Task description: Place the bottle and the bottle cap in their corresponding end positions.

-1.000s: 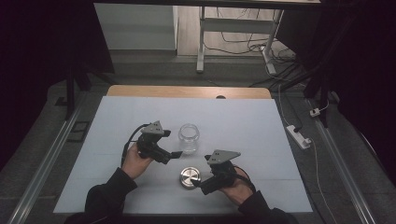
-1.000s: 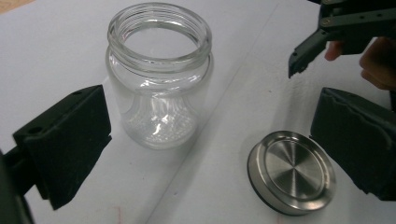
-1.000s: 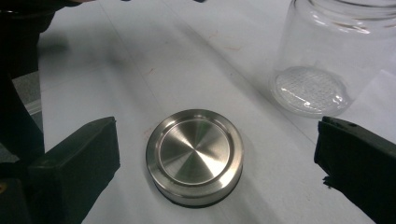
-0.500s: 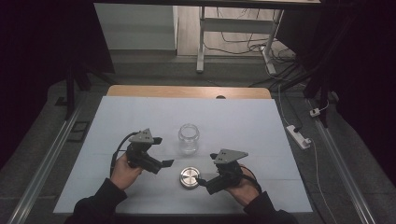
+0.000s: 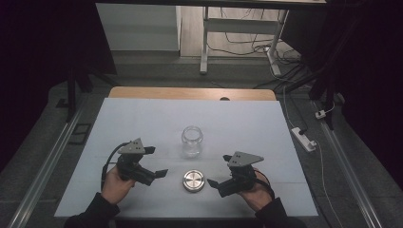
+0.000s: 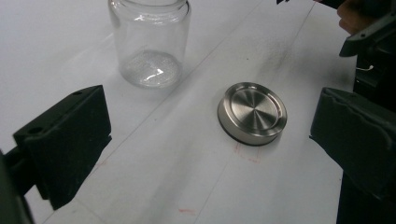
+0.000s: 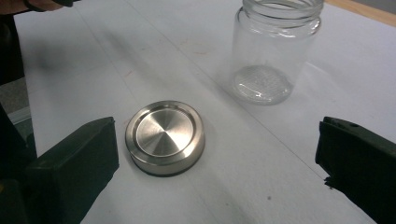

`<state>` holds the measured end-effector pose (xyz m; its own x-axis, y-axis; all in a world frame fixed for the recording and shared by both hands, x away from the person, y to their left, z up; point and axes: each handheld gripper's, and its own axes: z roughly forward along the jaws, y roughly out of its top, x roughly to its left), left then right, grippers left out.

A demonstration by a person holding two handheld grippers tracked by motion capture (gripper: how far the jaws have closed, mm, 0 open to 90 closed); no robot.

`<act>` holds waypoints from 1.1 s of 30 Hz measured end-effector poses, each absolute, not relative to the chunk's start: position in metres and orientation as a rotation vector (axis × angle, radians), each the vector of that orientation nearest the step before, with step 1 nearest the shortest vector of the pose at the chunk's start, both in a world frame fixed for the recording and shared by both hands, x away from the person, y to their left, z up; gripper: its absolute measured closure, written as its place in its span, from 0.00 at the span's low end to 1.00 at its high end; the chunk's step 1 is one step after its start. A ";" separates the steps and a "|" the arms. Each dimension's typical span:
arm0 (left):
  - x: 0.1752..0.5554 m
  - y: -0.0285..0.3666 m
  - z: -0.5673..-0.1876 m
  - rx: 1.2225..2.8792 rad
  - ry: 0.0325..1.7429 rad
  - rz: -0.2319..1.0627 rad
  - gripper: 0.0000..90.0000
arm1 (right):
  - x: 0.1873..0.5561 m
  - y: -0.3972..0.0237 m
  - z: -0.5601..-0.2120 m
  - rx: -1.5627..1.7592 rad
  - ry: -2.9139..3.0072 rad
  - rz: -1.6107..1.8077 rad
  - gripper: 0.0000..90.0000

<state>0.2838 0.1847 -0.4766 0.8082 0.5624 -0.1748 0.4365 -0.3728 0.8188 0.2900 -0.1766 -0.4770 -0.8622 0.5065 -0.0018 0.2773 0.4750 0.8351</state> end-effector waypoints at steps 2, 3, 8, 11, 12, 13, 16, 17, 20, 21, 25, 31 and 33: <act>0.280 0.187 -0.476 2.019 0.746 0.169 0.00 | 0.289 -0.180 -0.476 0.677 2.465 1.330 0.00; 0.278 0.189 -0.476 2.017 0.748 0.172 0.00 | 0.289 -0.181 -0.476 0.680 2.460 1.330 0.00; 0.270 0.196 -0.477 2.004 0.763 0.183 0.00 | 0.286 -0.187 -0.474 0.683 2.436 1.333 0.00; 0.266 0.201 -0.478 1.997 0.774 0.187 0.00 | 0.284 -0.190 -0.473 0.684 2.428 1.327 0.00; 0.264 0.202 -0.478 1.994 0.777 0.191 0.00 | 0.284 -0.191 -0.473 0.685 2.425 1.324 0.00; 0.262 0.204 -0.478 1.992 0.781 0.191 0.00 | 0.283 -0.192 -0.473 0.687 2.421 1.324 0.00; 0.257 0.208 -0.479 1.989 0.792 0.199 0.00 | 0.282 -0.196 -0.474 0.695 2.416 1.317 0.00; 0.256 0.209 -0.479 1.987 0.795 0.202 0.00 | 0.282 -0.198 -0.474 0.701 2.413 1.314 0.00; 0.249 0.215 -0.480 1.978 0.812 0.215 0.00 | 0.281 -0.202 -0.474 0.714 2.403 1.313 0.00; 0.247 0.217 -0.480 1.975 0.817 0.218 0.00 | 0.281 -0.203 -0.474 0.717 2.400 1.310 0.00; 0.240 0.224 -0.481 1.965 0.834 0.228 0.00 | 0.280 -0.208 -0.474 0.733 2.394 1.303 0.00; 0.231 0.234 -0.483 1.951 0.862 0.234 0.00 | 0.277 -0.216 -0.475 0.754 2.384 1.286 0.00; 0.227 0.236 -0.483 1.952 0.871 0.242 0.00 | 0.276 -0.218 -0.476 0.763 2.384 1.278 0.00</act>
<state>0.2271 0.2364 -0.4834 0.7264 0.6632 -0.1805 0.4749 -0.2945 0.8293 0.2758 -0.2181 -0.4760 -0.8024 0.5957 -0.0356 0.2999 0.4541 0.8389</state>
